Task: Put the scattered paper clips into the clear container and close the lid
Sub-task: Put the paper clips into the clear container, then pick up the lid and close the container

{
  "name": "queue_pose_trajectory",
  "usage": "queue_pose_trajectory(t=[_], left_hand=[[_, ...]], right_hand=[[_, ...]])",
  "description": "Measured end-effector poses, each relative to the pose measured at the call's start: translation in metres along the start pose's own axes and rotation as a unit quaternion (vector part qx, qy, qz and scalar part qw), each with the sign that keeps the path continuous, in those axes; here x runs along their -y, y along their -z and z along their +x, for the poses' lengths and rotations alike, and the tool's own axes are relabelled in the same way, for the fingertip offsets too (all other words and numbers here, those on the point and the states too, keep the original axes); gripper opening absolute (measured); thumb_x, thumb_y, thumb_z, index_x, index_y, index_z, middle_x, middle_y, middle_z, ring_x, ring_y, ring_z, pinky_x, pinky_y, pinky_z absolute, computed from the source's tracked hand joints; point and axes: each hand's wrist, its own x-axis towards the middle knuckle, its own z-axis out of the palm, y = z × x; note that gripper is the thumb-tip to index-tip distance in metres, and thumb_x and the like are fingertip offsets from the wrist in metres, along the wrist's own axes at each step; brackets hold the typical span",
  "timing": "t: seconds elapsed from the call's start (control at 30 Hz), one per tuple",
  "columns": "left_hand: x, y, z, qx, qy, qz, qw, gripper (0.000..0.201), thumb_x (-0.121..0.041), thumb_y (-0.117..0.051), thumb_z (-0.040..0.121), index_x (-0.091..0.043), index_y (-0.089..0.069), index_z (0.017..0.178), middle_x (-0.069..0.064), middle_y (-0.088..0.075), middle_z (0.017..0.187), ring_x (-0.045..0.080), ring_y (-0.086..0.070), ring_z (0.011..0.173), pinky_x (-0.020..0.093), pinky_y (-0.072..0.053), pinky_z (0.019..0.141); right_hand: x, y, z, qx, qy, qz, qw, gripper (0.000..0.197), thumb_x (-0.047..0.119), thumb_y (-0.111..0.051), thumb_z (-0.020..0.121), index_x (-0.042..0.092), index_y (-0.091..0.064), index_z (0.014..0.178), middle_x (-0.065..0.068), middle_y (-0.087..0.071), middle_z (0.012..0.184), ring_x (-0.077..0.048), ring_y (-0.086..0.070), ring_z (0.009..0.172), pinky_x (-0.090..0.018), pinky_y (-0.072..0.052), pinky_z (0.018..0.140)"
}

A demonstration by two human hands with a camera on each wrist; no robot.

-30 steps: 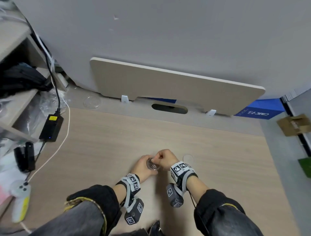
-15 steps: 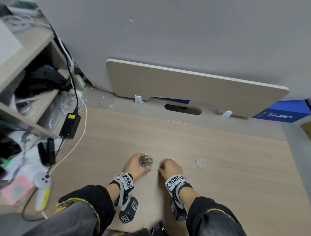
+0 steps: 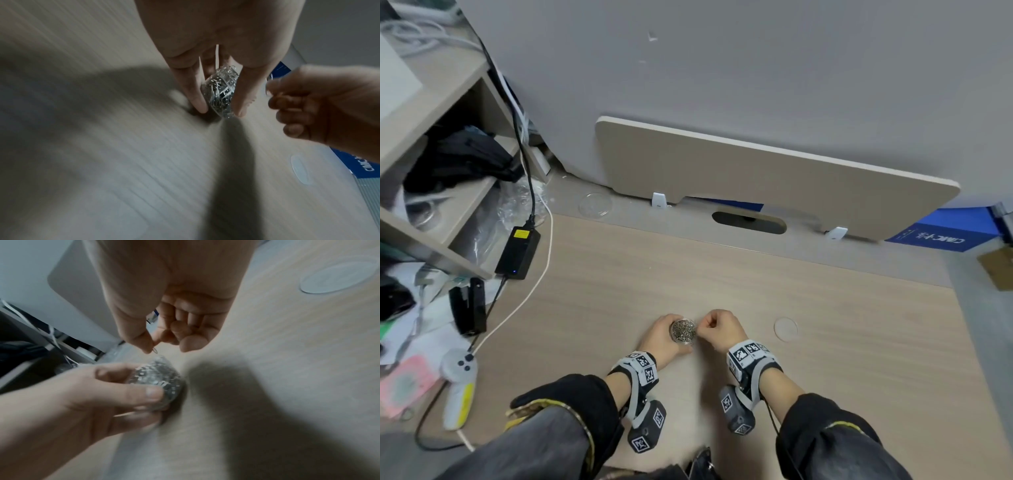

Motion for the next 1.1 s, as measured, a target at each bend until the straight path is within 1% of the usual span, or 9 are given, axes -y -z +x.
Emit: queue_pose_trajectory(t=[0.2, 0.33, 0.47, 0.63, 0.7, 0.83, 0.93, 1.03, 1.1], left_hand=[[-0.034, -0.023, -0.008, 0.039, -0.034, 0.003, 0.999, 0.059, -0.037, -0.077, 0.035, -0.036, -0.057, 0.091, 0.007, -0.069, 0.103, 0.022, -0.068, 0.092, 0.047, -0.055, 0.09], [-0.035, -0.038, 0.0, 0.029, -0.035, 0.01, 0.999, 0.061, -0.042, -0.078, 0.037, -0.039, -0.054, 0.093, 0.006, -0.067, 0.108, 0.023, -0.067, 0.099, 0.042, -0.053, 0.095], [-0.042, -0.051, 0.005, 0.035, -0.031, 0.029, 0.998, 0.062, -0.044, -0.077, 0.037, -0.042, -0.053, 0.094, 0.005, -0.066, 0.11, 0.022, -0.066, 0.102, 0.041, -0.051, 0.099], [-0.054, -0.065, 0.006, 0.041, -0.024, 0.036, 0.998, 0.075, -0.046, -0.077, 0.037, -0.03, -0.056, 0.108, 0.005, -0.065, 0.114, 0.021, -0.064, 0.107, 0.04, -0.049, 0.102], [-0.055, -0.068, 0.007, 0.038, -0.021, 0.034, 0.998, 0.074, -0.045, -0.078, 0.038, -0.031, -0.056, 0.107, 0.005, -0.065, 0.114, 0.021, -0.064, 0.107, 0.04, -0.049, 0.102], [-0.063, -0.07, 0.006, 0.037, -0.018, 0.027, 0.999, 0.07, -0.039, -0.081, 0.039, -0.031, -0.056, 0.104, 0.007, -0.067, 0.112, 0.023, -0.065, 0.105, 0.038, -0.051, 0.1], [-0.076, -0.073, 0.003, 0.036, -0.021, 0.016, 0.999, 0.067, -0.026, -0.081, 0.043, -0.023, -0.057, 0.106, 0.007, -0.069, 0.108, 0.022, -0.066, 0.098, 0.033, -0.051, 0.095], [-0.086, -0.077, 0.002, 0.048, -0.019, -0.002, 0.999, 0.06, -0.023, -0.081, 0.044, -0.027, -0.057, 0.099, 0.002, -0.069, 0.099, 0.017, -0.064, 0.089, 0.028, -0.051, 0.086], [-0.092, -0.08, 0.002, 0.06, -0.02, -0.008, 0.998, 0.059, -0.024, -0.082, 0.043, -0.03, -0.056, 0.095, 0.002, -0.07, 0.099, 0.02, -0.065, 0.09, 0.034, -0.053, 0.087]], right_hand=[[-0.009, 0.015, -0.006, 0.016, 0.021, 0.005, 1.0, 0.013, 0.02, -0.067, 0.079, 0.023, -0.062, 0.067, 0.005, -0.065, 0.071, -0.012, -0.059, 0.067, -0.03, -0.051, 0.071], [-0.039, 0.039, -0.007, -0.115, -0.025, 0.038, 0.992, 0.009, 0.02, -0.059, 0.084, 0.022, -0.064, 0.077, 0.002, -0.066, 0.078, -0.02, -0.063, 0.077, -0.032, -0.05, 0.072], [-0.075, 0.073, -0.01, -0.181, -0.101, -0.124, 0.97, 0.027, 0.024, -0.054, 0.086, 0.017, -0.057, 0.112, -0.007, -0.053, 0.114, -0.029, -0.056, 0.105, -0.034, -0.047, 0.085], [-0.108, 0.089, -0.004, -0.118, -0.119, -0.289, 0.942, 0.058, 0.034, -0.057, 0.087, 0.029, -0.03, 0.138, -0.01, -0.038, 0.132, -0.033, -0.044, 0.114, -0.039, -0.05, 0.084], [-0.113, 0.084, -0.002, -0.102, -0.107, -0.334, 0.931, 0.057, 0.034, -0.056, 0.088, 0.032, -0.029, 0.138, -0.01, -0.036, 0.131, -0.034, -0.044, 0.11, -0.038, -0.05, 0.078], [-0.105, 0.078, 0.0, -0.123, -0.063, -0.309, 0.941, 0.032, 0.022, -0.048, 0.089, 0.021, -0.05, 0.121, -0.01, -0.044, 0.114, -0.033, -0.048, 0.1, -0.039, -0.052, 0.075], [-0.091, 0.084, 0.001, -0.092, -0.06, -0.218, 0.97, 0.04, 0.037, -0.058, 0.082, 0.025, -0.055, 0.12, -0.008, -0.047, 0.115, -0.031, -0.055, 0.103, -0.037, -0.051, 0.083], [-0.075, 0.091, 0.002, -0.085, -0.056, -0.142, 0.985, 0.049, 0.043, -0.064, 0.077, 0.026, -0.055, 0.122, -0.006, -0.048, 0.116, -0.029, -0.06, 0.1, -0.033, -0.048, 0.085], [-0.064, 0.094, 0.002, -0.098, -0.038, -0.111, 0.988, 0.05, 0.045, -0.065, 0.077, 0.026, -0.056, 0.122, -0.005, -0.049, 0.115, -0.026, -0.06, 0.1, -0.031, -0.047, 0.087]])
